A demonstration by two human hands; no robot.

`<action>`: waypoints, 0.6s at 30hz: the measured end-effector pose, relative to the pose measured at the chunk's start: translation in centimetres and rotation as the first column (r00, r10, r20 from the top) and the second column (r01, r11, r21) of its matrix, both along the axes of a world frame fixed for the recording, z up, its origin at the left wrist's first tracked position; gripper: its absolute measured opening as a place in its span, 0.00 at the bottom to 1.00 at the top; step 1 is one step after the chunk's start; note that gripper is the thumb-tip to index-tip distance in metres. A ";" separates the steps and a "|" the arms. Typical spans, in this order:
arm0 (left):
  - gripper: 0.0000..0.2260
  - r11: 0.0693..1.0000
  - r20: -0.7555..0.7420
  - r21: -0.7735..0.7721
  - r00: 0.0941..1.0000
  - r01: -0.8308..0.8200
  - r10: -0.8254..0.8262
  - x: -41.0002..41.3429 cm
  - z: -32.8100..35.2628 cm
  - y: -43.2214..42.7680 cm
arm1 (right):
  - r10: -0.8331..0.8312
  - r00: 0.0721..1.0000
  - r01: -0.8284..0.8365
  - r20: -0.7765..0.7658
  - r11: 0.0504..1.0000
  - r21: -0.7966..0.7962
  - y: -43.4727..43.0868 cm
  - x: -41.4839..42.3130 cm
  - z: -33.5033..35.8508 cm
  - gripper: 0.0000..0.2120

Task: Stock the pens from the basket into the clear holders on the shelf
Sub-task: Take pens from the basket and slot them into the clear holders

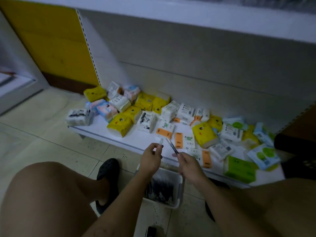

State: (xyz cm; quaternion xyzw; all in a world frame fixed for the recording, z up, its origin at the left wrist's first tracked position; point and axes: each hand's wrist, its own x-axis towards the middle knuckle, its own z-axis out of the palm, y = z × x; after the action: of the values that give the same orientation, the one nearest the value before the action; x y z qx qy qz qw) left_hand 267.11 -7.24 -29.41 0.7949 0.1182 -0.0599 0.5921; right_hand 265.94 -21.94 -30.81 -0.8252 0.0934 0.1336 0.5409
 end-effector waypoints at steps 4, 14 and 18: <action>0.10 0.998 0.039 -0.066 0.999 -0.012 0.015 1.0 3.4 -1.2 | -0.022 0.999 0.014 0.039 0.981 0.195 -0.5 0.1 4.2 0.11; 0.08 0.931 0.371 -0.293 0.923 0.218 -0.099 1.7 16.8 -4.6 | -0.120 0.893 0.037 0.433 0.980 0.194 -2.8 -0.6 17.0 0.07; 0.02 0.906 0.455 -0.320 0.884 0.278 -0.110 0.9 22.5 -5.9 | -0.255 0.793 0.147 0.553 0.962 0.232 -4.5 -1.2 21.7 0.08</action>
State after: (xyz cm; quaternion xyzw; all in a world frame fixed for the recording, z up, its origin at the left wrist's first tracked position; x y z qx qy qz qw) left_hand 268.04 -13.15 -6.91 0.6681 -0.1094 0.0337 0.7352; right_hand 264.70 -26.40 -9.11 -0.7605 0.0001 -0.1738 0.6256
